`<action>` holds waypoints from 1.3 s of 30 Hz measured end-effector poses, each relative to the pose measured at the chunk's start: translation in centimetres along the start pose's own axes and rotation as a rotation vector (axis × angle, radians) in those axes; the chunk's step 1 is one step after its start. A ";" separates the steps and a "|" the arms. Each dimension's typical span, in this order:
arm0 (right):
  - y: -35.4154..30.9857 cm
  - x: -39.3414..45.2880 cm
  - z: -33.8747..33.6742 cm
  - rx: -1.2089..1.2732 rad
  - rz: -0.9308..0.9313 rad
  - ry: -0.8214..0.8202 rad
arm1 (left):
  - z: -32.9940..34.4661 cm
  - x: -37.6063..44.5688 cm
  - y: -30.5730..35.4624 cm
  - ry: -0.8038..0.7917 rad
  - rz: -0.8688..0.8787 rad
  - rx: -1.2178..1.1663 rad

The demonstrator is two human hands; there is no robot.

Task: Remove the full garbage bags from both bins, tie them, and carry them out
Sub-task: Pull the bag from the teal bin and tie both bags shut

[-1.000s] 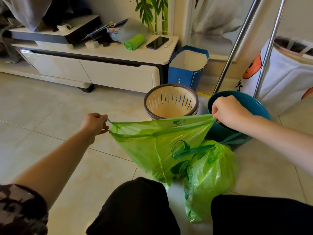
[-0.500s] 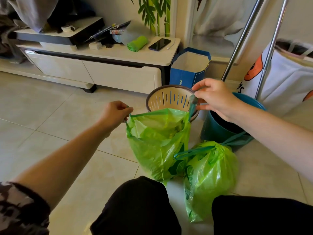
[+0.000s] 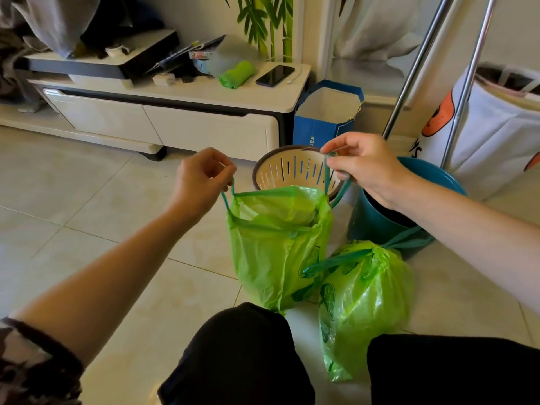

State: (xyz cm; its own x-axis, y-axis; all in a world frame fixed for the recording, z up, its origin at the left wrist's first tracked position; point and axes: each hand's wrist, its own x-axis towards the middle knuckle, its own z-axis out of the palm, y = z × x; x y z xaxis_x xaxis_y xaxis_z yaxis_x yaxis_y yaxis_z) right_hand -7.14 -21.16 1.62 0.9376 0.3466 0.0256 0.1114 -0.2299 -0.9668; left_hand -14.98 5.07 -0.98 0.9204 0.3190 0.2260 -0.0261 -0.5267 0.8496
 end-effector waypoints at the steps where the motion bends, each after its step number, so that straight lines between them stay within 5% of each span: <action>1: 0.0 -0.1 0.1 -0.001 0.005 -0.011 | 0.2 0.0 0.1 -0.067 -0.025 -0.002; 3: 0.1 -0.4 0.4 -0.020 0.009 -0.044 | 0.4 -0.1 0.2 -0.134 -0.072 -0.027; 6: -0.1 -0.9 0.8 -0.095 -0.028 -0.057 | 0.6 -0.3 1.2 0.013 -0.019 -0.143; 11: -1.0 -0.6 1.0 -0.085 -0.088 -0.043 | 0.8 0.1 2.3 0.032 0.014 -0.154; 16: -0.7 -0.6 1.2 -0.108 -0.124 -0.058 | 1.1 -0.3 2.8 -0.163 -0.007 -0.122; 21: -0.3 -0.9 2.3 -0.031 -0.069 -0.096 | 2.1 -0.8 3.9 -0.196 -0.162 -0.419; 39: 0.2 0.5 4.5 0.013 0.179 -0.111 | 6.5 -1.3 2.7 -0.245 0.088 -0.005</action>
State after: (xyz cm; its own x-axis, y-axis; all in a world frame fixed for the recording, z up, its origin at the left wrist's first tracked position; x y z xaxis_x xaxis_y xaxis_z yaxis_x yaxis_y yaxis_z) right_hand -8.10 -16.94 0.28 0.9001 0.3993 -0.1741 -0.0586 -0.2851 -0.9567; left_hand -13.74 -1.92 -2.11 0.9815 0.0713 0.1776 -0.1118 -0.5397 0.8344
